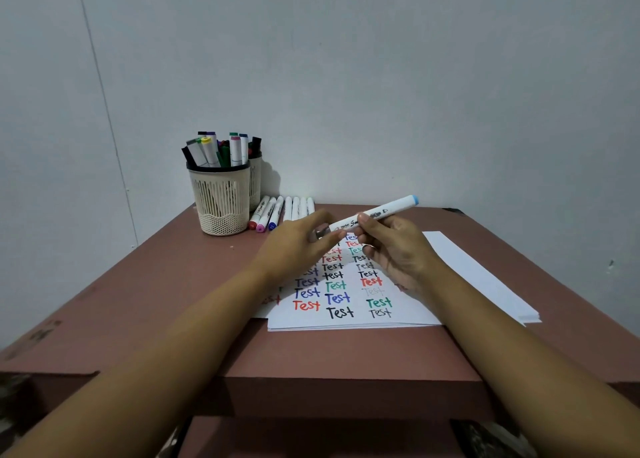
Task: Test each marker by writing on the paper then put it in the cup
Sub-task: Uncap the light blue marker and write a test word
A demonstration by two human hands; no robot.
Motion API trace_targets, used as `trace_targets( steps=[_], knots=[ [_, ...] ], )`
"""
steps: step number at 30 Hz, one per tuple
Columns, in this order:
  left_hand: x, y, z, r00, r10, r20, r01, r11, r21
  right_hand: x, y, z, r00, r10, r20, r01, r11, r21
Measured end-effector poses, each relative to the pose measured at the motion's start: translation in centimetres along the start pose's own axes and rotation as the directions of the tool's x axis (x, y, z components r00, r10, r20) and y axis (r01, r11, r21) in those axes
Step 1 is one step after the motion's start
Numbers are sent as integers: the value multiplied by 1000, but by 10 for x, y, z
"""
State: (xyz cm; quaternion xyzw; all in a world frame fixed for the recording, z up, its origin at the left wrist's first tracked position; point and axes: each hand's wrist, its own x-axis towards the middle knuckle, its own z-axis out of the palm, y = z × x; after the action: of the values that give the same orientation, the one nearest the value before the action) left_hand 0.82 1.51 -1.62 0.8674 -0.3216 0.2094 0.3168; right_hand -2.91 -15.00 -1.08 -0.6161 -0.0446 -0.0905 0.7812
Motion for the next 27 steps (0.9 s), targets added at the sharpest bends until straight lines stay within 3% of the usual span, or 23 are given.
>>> trace_targets(
  steps=[4,7,10,13,17,27],
  knots=[
    [1,-1,3,993,-98,63,105,987,-119,0,-1,0,997,11,-82,-8,999,37],
    [3,-4,5,980,-188,64,195,972,-128,3,-5,-4,985,59,-160,-20,972,236],
    [3,-5,1,962,-269,53,273,926,-259,1,-6,-8,985,114,-128,-60,931,361],
    [2,-7,-1,951,-303,63,309,913,-265,-3,-8,-9,986,108,-130,-69,960,271],
    [1,-12,0,942,-324,90,335,926,-176,-11,-9,-8,970,22,-240,-9,999,52],
    [-1,-18,-1,949,-303,91,314,939,-140,-37,-22,-17,958,-4,-288,-70,966,-248]
  ],
)
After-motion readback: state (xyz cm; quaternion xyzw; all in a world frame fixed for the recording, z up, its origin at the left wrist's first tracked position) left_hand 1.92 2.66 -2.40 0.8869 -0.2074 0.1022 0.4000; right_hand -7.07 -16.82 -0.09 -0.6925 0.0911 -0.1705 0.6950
